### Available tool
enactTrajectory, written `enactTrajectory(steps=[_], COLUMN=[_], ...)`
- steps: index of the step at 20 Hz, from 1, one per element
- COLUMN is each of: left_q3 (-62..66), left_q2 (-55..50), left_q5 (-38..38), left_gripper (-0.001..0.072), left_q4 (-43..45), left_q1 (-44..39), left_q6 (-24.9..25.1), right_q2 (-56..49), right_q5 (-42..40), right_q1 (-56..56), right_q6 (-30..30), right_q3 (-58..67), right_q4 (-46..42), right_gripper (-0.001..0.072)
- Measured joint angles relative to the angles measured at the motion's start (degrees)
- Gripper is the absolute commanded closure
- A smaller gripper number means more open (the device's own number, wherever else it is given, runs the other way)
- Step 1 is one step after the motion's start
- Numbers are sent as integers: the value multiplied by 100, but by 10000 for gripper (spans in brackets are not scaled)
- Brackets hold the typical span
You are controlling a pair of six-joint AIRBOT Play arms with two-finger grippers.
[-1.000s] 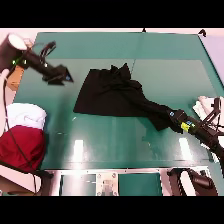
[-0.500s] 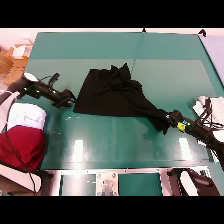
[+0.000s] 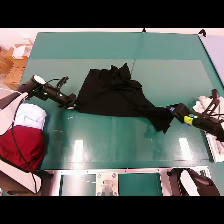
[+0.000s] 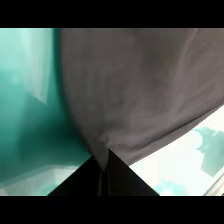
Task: Fold the shirts.
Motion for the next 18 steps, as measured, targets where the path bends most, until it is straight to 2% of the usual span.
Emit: enactTrajectory(steps=[3,5,12,15,18], left_q3=[52,68,81,81,81], left_q2=[-7,-7,-7,-7,-7], left_q5=[-151,-214,-387,-457,-498], left_gripper=[682,682,682,682,682], left_q4=[15,-2,20,107,153], left_q1=[46,55,68,68,68], left_q6=[63,114,208,227,238], right_q2=[-44,-85,-310,-382,-614], right_q5=[774,1152,1928,1941,1600], right_q1=[-553,-772,-667,-549,-496], right_q6=[120,138,31,2,-7], right_q3=[442,481,201,59,-24], right_q4=[-949,-1266,-1589,-1620,-1672], right_gripper=[202,201,204,205,205])
